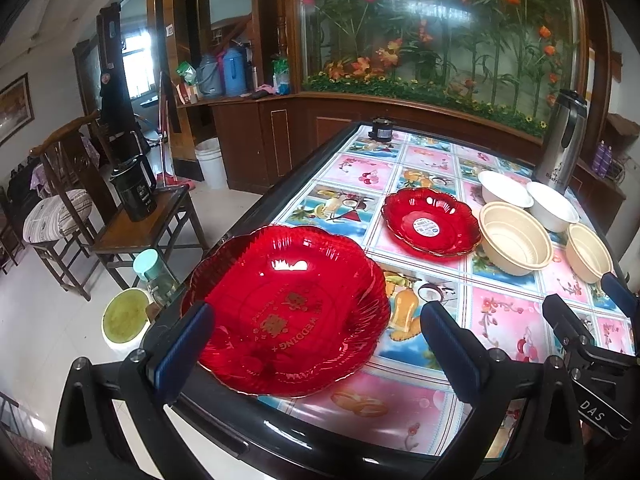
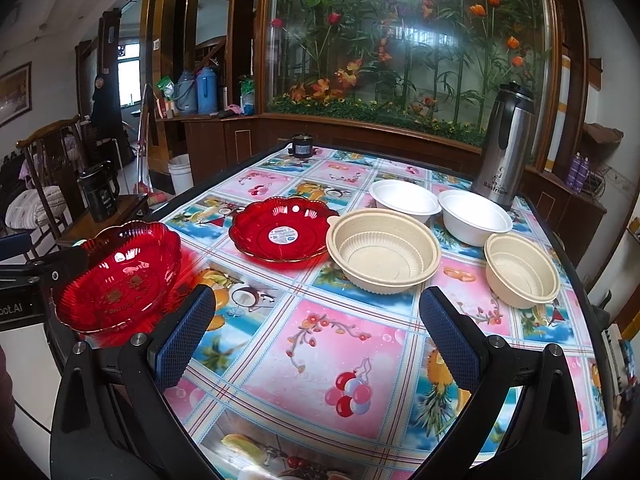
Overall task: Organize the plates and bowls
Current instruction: 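Move the left gripper toward the stack of large red plates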
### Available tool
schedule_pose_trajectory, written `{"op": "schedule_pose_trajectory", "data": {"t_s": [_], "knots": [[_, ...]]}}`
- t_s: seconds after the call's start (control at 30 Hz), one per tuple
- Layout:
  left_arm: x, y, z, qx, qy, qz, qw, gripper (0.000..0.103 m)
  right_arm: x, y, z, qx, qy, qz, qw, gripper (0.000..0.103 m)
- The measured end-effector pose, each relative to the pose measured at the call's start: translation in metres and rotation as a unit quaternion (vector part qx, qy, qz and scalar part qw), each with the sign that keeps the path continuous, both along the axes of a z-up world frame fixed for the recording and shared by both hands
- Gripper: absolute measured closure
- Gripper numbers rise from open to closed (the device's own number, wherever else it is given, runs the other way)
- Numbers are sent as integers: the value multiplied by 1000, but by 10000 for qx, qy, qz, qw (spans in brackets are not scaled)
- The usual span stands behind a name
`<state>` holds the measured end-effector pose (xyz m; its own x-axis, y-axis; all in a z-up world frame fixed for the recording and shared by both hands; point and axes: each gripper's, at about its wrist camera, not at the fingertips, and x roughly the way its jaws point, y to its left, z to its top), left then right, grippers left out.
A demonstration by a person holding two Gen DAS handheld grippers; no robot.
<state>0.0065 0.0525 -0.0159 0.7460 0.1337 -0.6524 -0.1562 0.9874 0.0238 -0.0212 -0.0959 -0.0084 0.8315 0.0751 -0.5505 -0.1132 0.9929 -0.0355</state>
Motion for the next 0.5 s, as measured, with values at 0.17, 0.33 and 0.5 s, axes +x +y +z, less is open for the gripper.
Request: {"op": "schedule_pose_trajectory", "data": {"t_s": [0.17,0.33,0.5], "knots": [[0,4,-1,1,4,35,10000,0,2,5,-2,-10,24,44,10000,0],[1,10,-2,-32,21,100,9999,0,3,11,-1,-21,29,72,10000,0],[2,17,-6,-29,57,165,9998,0,7,19,2,7,20,138,9999,0]]}}
